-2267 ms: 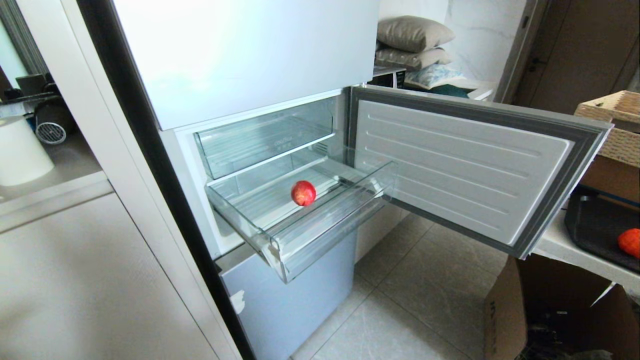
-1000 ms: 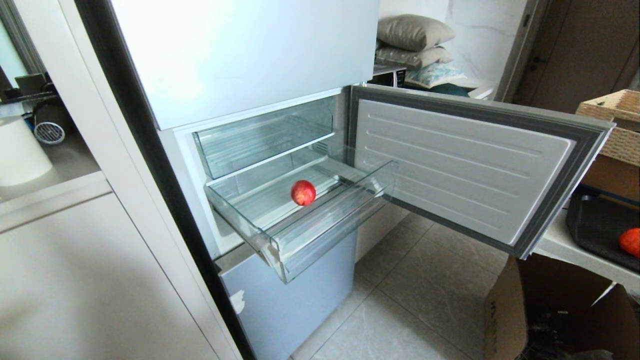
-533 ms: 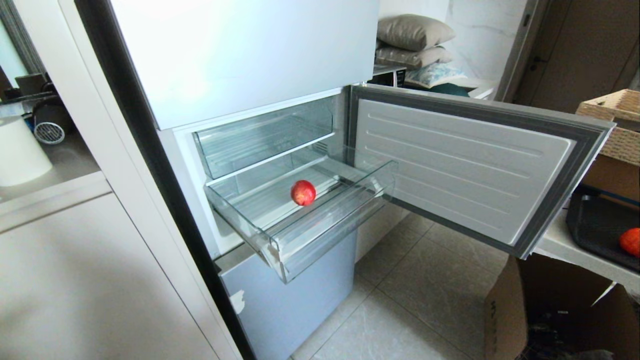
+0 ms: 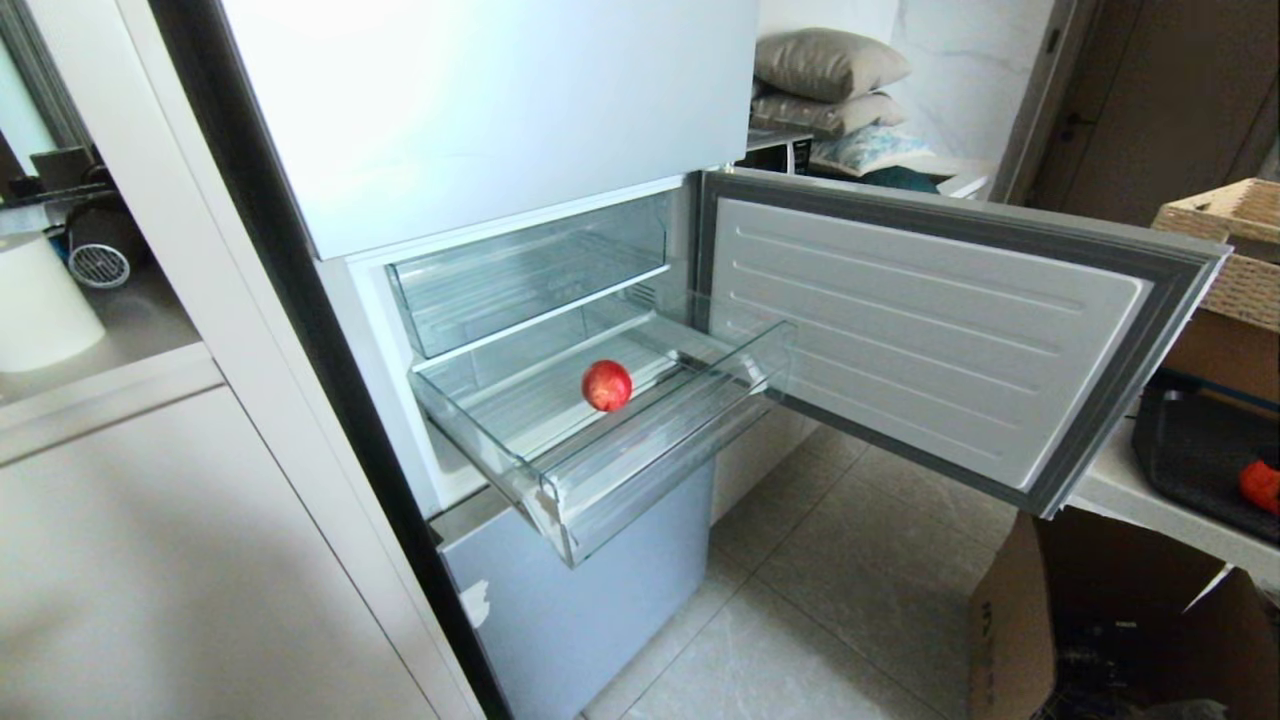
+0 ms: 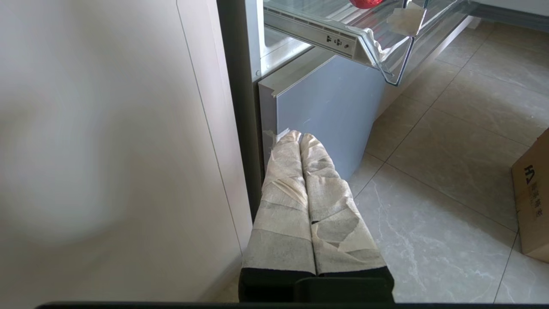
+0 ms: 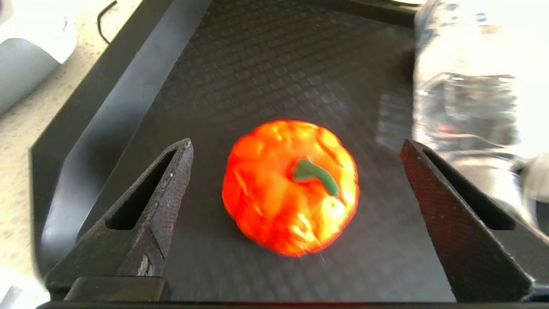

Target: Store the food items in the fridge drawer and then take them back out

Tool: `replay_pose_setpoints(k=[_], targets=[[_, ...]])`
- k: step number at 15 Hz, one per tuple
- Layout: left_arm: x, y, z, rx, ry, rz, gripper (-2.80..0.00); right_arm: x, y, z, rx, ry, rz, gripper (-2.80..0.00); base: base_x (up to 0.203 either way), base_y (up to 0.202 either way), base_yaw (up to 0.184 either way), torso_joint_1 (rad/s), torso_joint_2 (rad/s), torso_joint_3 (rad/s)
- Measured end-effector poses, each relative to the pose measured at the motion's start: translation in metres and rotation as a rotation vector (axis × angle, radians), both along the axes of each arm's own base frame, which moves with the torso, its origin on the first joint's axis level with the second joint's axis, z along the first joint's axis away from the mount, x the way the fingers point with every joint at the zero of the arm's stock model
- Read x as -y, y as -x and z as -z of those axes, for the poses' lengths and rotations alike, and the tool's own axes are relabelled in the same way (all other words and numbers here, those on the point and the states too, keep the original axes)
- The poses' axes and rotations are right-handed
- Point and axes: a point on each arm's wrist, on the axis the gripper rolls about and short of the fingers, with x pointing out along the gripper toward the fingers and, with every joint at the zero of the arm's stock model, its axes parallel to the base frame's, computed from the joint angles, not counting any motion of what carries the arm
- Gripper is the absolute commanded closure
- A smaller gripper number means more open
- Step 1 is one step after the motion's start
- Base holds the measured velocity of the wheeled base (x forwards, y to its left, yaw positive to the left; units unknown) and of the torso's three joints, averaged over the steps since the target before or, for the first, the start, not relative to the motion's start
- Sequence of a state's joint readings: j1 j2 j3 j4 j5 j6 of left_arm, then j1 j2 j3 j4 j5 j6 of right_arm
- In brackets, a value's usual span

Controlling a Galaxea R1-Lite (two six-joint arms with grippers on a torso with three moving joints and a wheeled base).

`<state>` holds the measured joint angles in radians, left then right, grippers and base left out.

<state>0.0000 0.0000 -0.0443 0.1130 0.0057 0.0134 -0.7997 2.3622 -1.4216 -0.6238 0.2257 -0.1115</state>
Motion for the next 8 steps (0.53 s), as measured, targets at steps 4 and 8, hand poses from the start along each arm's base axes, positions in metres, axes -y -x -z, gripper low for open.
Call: replay_pose_setpoints(k=[4, 8], targets=[[0.000, 0.000, 0.000, 0.000, 0.000, 0.000, 0.00, -0.002, -0.012, 0.016, -0.007, -0.027, -0.015, -2.80, 0.000, 0.000, 0.000, 0.000, 0.00, 0.000], [0.000, 0.000, 0.000, 0.000, 0.000, 0.000, 0.00, -0.004, -0.017, 0.024, -0.015, -0.038, -0.024, -2.80, 0.000, 0.000, 0.000, 0.000, 0.00, 0.000]])
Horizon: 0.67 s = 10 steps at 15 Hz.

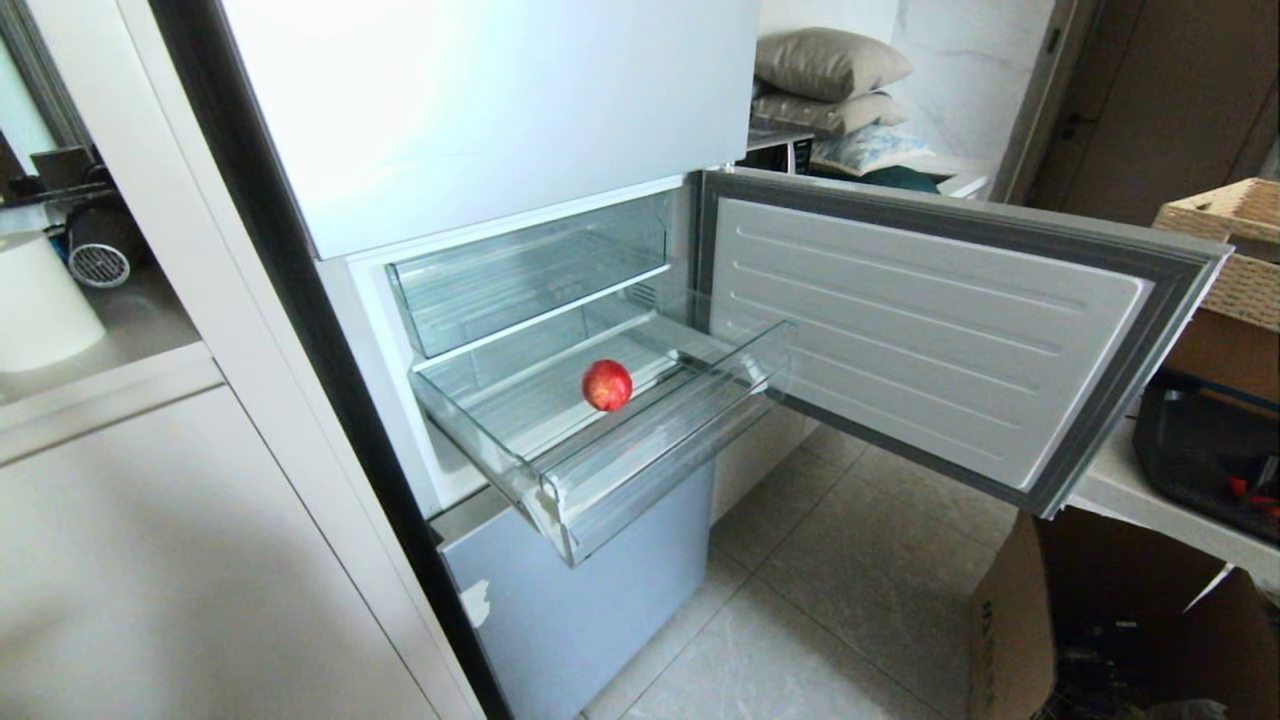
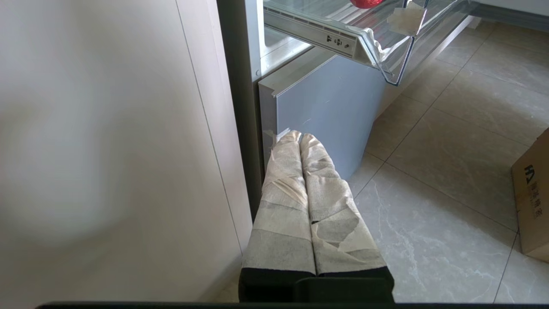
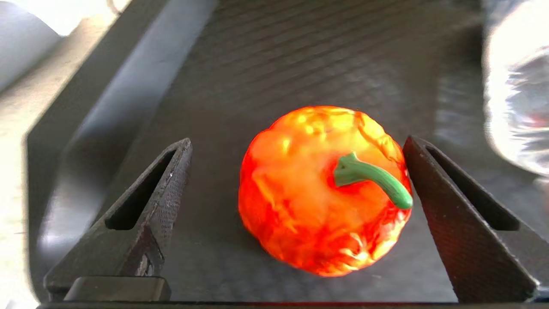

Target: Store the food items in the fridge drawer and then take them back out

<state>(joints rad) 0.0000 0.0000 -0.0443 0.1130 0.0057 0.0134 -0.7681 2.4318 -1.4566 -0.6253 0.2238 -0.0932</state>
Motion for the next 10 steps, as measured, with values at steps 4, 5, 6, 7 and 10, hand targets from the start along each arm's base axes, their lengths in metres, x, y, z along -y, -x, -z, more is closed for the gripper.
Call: replay_pose_setpoints(k=[4, 5, 6, 7, 10], targets=[[0.000, 0.000, 0.000, 0.000, 0.000, 0.000, 0.00, 0.001, 0.000, 0.010, -0.015, -0.017, 0.003, -2.80, 0.000, 0.000, 0.000, 0.000, 0.00, 0.000], [0.000, 0.000, 0.000, 0.001, 0.000, 0.000, 0.00, 0.001, -0.001, 0.013, -0.019, -0.022, 0.002, -2.80, 0.000, 0.000, 0.000, 0.000, 0.00, 0.000], [0.000, 0.000, 0.000, 0.000, 0.000, 0.000, 0.00, 0.002, -0.001, 0.016, -0.021, -0.025, 0.003, -2.80, 0.000, 0.000, 0.000, 0.000, 0.00, 0.000], [0.000, 0.000, 0.000, 0.000, 0.000, 0.000, 0.00, 0.003, -0.001, 0.018, -0.025, -0.028, 0.004, -2.80, 0.000, 0.000, 0.000, 0.000, 0.00, 0.000], [0.000, 0.000, 0.000, 0.000, 0.000, 0.000, 0.00, 0.003, -0.002, 0.023, -0.030, -0.035, 0.003, 0.00, 0.000, 0.000, 0.000, 0.000, 0.00, 0.000]])
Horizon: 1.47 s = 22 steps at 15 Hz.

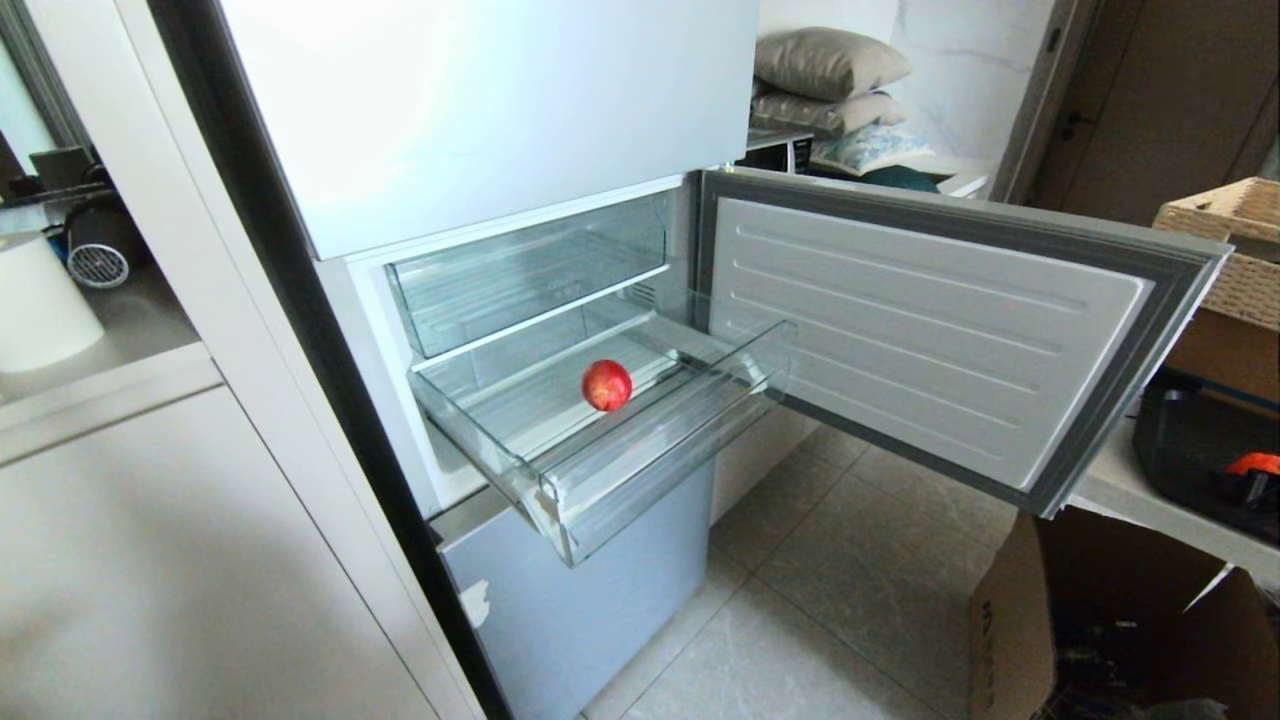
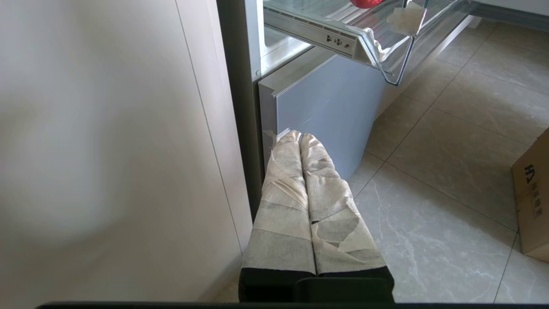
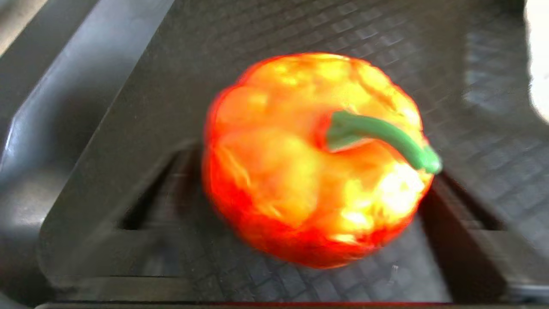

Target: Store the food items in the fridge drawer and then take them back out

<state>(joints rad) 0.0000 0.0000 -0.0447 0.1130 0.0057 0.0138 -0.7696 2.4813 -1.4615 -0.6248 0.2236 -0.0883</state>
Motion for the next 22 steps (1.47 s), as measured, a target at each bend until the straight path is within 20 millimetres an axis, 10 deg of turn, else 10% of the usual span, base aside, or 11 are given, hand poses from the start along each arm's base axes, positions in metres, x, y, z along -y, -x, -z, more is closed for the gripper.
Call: replay_pose_setpoints(k=[10, 16, 22], targets=[[0.000, 0.000, 0.000, 0.000, 0.000, 0.000, 0.00, -0.027, 0.035, -0.033, -0.023, -0.030, 0.021, 0.00, 0.000, 0.000, 0.000, 0.000, 0.00, 0.000], [0.000, 0.000, 0.000, 0.000, 0.000, 0.000, 0.00, -0.110, 0.120, -0.090, -0.041, -0.045, 0.003, 0.00, 0.000, 0.000, 0.000, 0.000, 0.00, 0.000], [0.000, 0.000, 0.000, 0.000, 0.000, 0.000, 0.00, -0.206, 0.211, -0.096, -0.042, -0.035, -0.125, 0.00, 0.000, 0.000, 0.000, 0.000, 0.00, 0.000]])
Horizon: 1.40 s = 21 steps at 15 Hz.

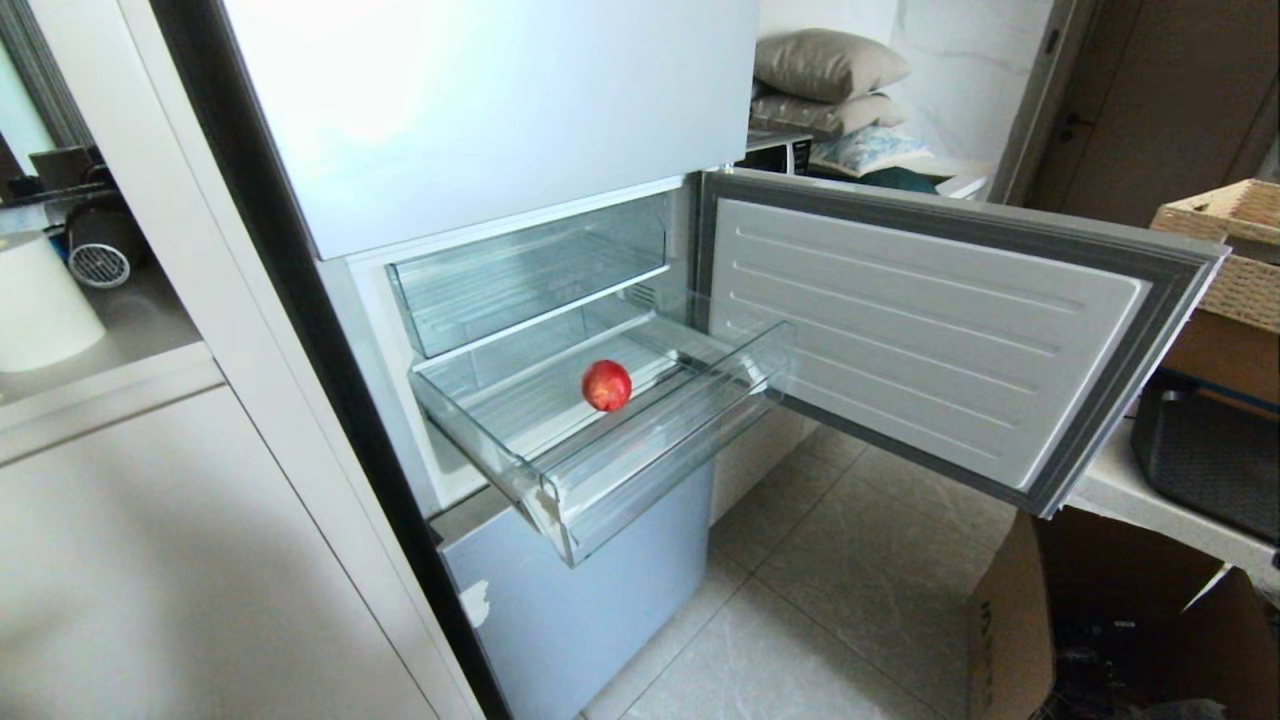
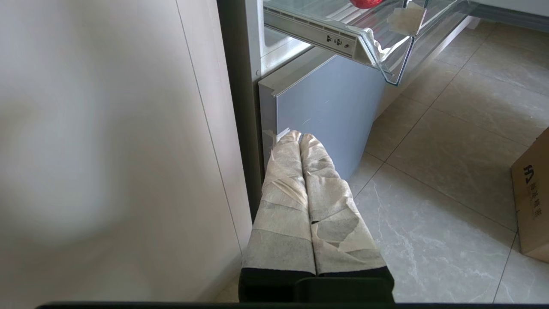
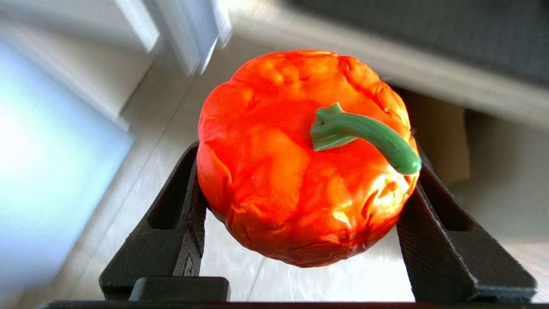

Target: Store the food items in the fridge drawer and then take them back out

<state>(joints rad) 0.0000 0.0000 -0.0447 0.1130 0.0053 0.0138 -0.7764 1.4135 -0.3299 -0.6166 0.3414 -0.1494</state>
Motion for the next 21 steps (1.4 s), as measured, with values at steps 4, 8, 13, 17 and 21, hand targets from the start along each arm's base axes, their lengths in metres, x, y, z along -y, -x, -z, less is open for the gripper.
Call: replay_pose_setpoints(k=[4, 8, 13, 17, 21], targets=[[0.000, 0.000, 0.000, 0.000, 0.000, 0.000, 0.00, -0.022, 0.022, 0.000, -0.009, 0.034, -0.036, 0.00, 0.000, 0.000, 0.000, 0.000, 0.00, 0.000], [0.000, 0.000, 0.000, 0.000, 0.000, 0.000, 0.00, -0.027, 0.027, -0.004, 0.010, 0.054, -0.036, 0.00, 0.000, 0.000, 0.000, 0.000, 0.00, 0.000], [0.000, 0.000, 0.000, 0.000, 0.000, 0.000, 0.00, -0.031, 0.030, -0.006, 0.017, 0.050, -0.056, 0.00, 0.001, -0.006, 0.108, 0.000, 0.00, 0.001], [0.000, 0.000, 0.000, 0.000, 0.000, 0.000, 0.00, -0.033, 0.030, -0.007, 0.029, 0.055, -0.075, 0.00, -0.001, -0.009, 0.174, 0.004, 0.00, 0.003], [0.000, 0.000, 0.000, 0.000, 0.000, 0.000, 0.00, -0.035, 0.028, -0.008, 0.033, 0.058, -0.101, 0.00, 0.001, -0.012, 0.176, 0.001, 0.00, 0.001]])
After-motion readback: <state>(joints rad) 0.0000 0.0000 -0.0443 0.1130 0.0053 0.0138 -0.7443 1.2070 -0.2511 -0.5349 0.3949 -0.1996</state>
